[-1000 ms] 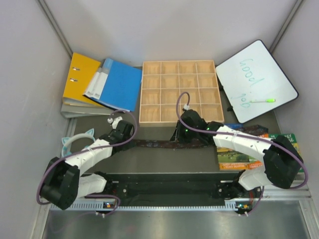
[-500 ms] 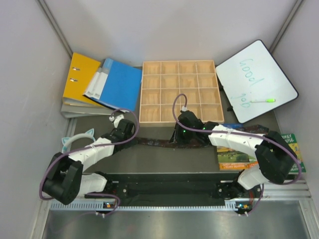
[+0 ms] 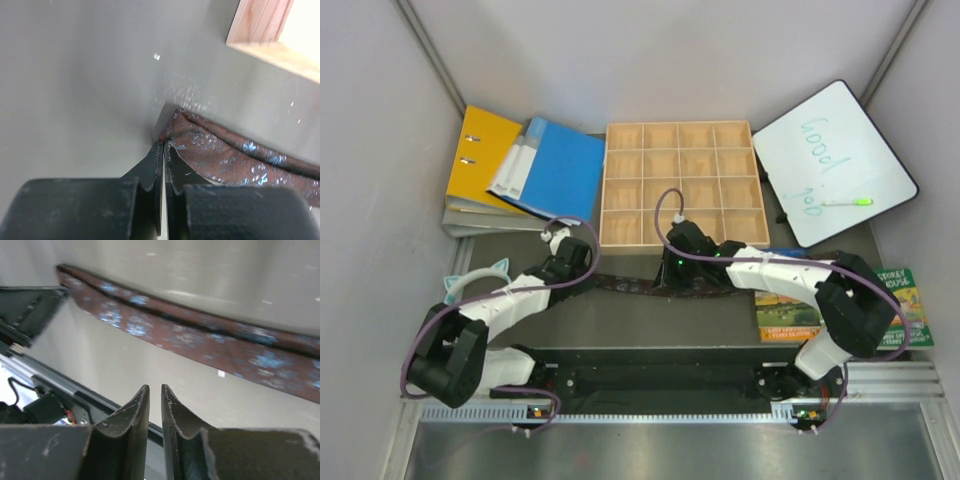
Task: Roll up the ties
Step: Roll the tie at the center of the board.
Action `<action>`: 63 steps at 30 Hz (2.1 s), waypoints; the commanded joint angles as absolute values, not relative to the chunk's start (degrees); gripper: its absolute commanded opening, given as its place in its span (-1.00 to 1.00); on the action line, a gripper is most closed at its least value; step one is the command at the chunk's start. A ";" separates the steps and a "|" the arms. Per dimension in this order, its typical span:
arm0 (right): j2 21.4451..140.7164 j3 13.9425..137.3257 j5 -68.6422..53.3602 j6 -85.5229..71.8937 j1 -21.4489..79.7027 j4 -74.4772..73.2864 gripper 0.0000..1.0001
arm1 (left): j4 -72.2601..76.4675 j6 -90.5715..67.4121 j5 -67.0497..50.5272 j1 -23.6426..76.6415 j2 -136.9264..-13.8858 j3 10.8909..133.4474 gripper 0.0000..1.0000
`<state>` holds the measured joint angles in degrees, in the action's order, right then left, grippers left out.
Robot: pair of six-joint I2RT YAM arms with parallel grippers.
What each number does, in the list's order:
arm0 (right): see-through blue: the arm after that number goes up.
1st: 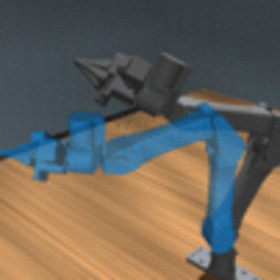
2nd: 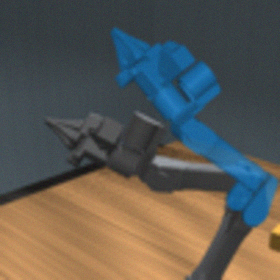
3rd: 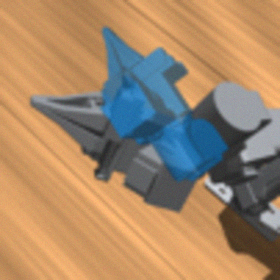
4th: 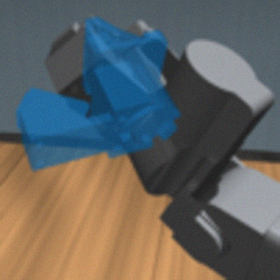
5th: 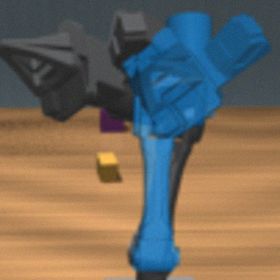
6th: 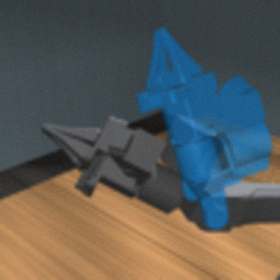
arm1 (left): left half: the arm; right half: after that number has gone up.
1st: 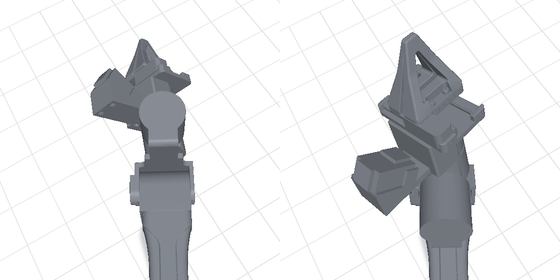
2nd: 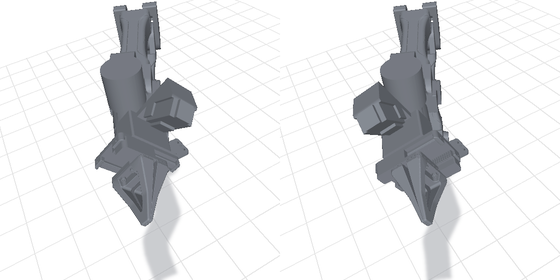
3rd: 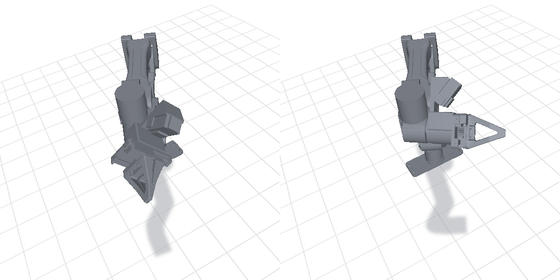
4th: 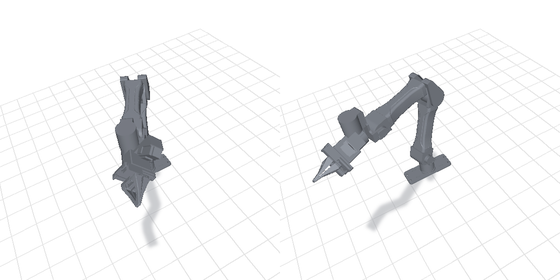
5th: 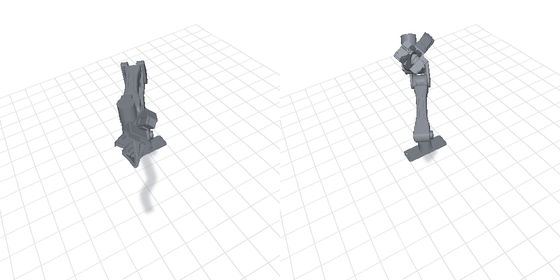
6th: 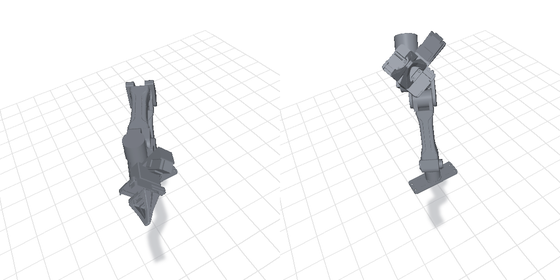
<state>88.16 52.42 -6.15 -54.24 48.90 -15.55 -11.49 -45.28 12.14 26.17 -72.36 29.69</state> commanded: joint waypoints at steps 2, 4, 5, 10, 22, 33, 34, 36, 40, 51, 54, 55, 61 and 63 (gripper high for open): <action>92.80 60.28 -7.90 -55.46 53.16 -11.08 -0.72 | -21.08 -47.02 10.72 26.01 -68.30 33.39 -0.98; 95.52 62.04 -8.26 -55.72 53.96 -10.72 -0.76 | -24.41 -48.16 10.02 26.02 -66.28 34.10 -0.98; 96.41 63.96 -8.35 -55.72 54.40 -10.64 -0.77 | -25.13 -48.43 9.76 26.02 -65.40 34.10 -0.98; 101.07 68.73 -8.88 -56.16 57.39 -10.64 -0.84 | -30.66 -49.92 10.02 25.93 -61.09 34.36 -0.98; 108.71 72.60 -10.19 -57.74 60.38 -8.26 -0.92 | -41.13 -53.70 11.07 26.02 -53.88 34.54 -0.95; 114.69 78.40 -8.52 -56.34 60.38 -11.16 -0.95 | -42.80 -53.53 10.37 26.02 -54.05 37.35 -0.95; 115.05 78.57 -8.70 -56.25 60.38 -10.99 -0.95 | -43.06 -53.35 10.37 26.02 -54.05 37.70 -0.95; 116.01 79.19 -9.05 -56.25 60.38 -10.64 -0.96 | -43.50 -53.09 10.46 26.02 -54.23 38.49 -0.95; 117.42 79.80 -9.67 -56.60 60.38 -10.11 -0.97 | -43.59 -53.17 9.85 26.02 -54.67 39.29 -0.95; 119.62 83.32 -10.02 -56.16 60.47 -10.55 -0.99 | -43.07 -53.53 6.95 26.02 -54.93 40.69 -0.95; 119.44 84.11 -9.84 -55.90 60.38 -11.16 -0.98 | -41.75 -53.70 5.45 26.10 -55.90 40.52 -0.95; 119.36 84.29 -9.84 -55.72 60.29 -11.42 -0.98 | -41.40 -53.88 4.75 26.28 -56.16 40.43 -0.95; 118.65 84.02 -10.11 -54.67 59.42 -12.13 -0.98 | -39.55 -55.54 4.22 28.03 -58.18 41.04 -0.95; 118.04 83.67 -10.19 -54.32 58.89 -12.39 -0.99 | -39.11 -55.99 4.22 28.39 -58.88 41.31 -0.95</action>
<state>119.02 81.89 -10.00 -55.94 59.55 -12.49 -41.95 -54.35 5.28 27.44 -57.76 38.65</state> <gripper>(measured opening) 0.010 0.026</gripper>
